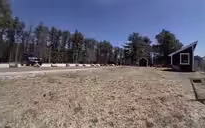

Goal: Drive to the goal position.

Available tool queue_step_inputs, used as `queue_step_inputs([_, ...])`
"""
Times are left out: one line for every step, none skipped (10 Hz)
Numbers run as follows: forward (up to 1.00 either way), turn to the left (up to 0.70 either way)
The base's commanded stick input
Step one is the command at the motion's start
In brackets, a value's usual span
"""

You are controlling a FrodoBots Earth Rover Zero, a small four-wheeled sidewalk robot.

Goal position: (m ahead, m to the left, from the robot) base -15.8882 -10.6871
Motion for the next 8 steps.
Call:
queue_step_inputs([0.70,0.00])
queue_step_inputs([0.70,0.00])
queue_step_inputs([0.70,0.00])
queue_step_inputs([0.70,0.00])
queue_step_inputs([0.70,0.00])
queue_step_inputs([0.70,0.00])
queue_step_inputs([0.70,0.00])
queue_step_inputs([0.70,0.00])
